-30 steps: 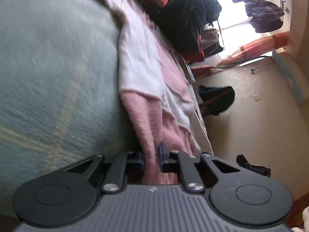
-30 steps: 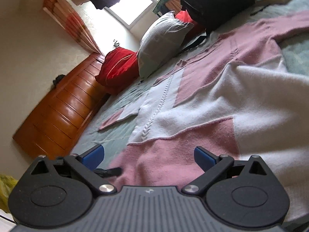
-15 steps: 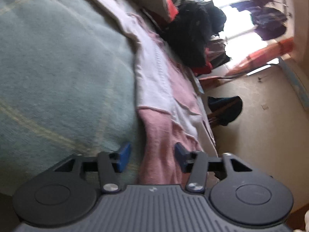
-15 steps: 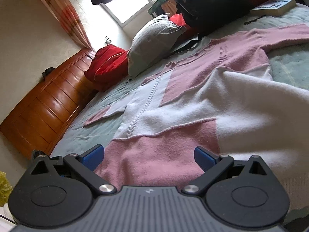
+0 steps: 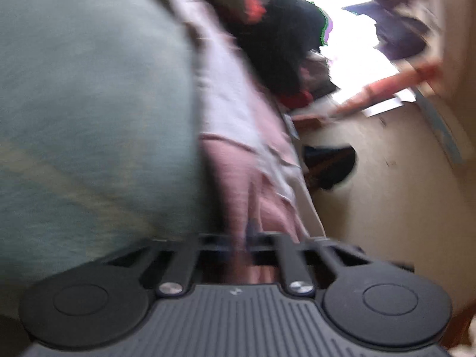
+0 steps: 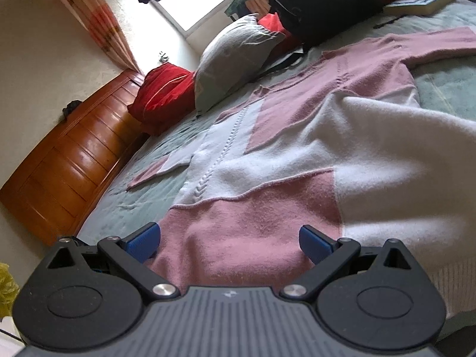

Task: Fold clothes

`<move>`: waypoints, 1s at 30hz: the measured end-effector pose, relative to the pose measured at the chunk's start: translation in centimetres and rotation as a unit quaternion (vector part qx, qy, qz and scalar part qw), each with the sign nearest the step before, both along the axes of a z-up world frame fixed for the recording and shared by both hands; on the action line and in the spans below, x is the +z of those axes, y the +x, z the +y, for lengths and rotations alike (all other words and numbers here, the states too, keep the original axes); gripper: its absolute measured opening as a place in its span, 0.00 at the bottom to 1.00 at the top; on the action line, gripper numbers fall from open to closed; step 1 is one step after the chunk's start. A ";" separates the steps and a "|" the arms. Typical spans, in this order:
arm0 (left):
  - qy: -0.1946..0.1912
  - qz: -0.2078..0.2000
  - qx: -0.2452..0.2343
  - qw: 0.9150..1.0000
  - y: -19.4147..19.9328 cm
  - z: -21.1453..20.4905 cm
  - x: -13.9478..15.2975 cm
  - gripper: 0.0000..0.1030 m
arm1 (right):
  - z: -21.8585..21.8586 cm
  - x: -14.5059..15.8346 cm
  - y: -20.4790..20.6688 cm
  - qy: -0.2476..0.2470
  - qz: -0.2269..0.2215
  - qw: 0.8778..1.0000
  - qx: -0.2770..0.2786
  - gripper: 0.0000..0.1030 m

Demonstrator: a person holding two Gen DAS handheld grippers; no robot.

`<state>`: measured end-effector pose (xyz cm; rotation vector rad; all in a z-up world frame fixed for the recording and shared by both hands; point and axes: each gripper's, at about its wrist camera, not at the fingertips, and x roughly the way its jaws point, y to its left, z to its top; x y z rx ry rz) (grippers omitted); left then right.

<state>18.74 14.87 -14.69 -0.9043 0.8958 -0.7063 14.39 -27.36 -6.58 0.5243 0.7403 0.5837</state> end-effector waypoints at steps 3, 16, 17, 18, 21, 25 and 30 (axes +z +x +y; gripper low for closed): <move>0.038 -0.030 0.000 0.999 -0.5 -0.2 1.8 0.04 | -0.1 0.1 0.0 -0.006 -0.002 1.000 0.000 0.99; 0.250 -0.063 -0.007 0.966 -2.5 0.7 8.6 0.31 | -0.5 1.3 -1.7 -0.121 -0.002 0.991 0.051 0.99; 0.277 -0.081 -0.030 0.957 -3.2 -0.1 9.2 0.39 | -0.3 1.1 -1.9 -0.126 0.000 0.990 0.059 0.99; 0.303 -0.099 -0.053 0.946 -3.8 -1.0 9.8 0.45 | -0.1 0.9 -2.0 -0.132 0.002 0.989 0.068 0.99; 0.295 -0.095 -0.149 0.939 -5.0 -5.0 9.8 0.50 | 0.6 0.5 -2.5 -0.149 0.007 0.985 0.093 0.99; 0.228 -0.051 -0.243 0.941 -5.7 -10.3 7.0 0.53 | 1.5 -0.2 -3.1 -0.171 0.014 0.977 0.126 0.99; 0.274 -0.066 -0.262 0.923 -6.2 -13.9 5.9 0.53 | 1.9 -0.5 -3.9 -0.192 0.016 0.969 0.156 0.98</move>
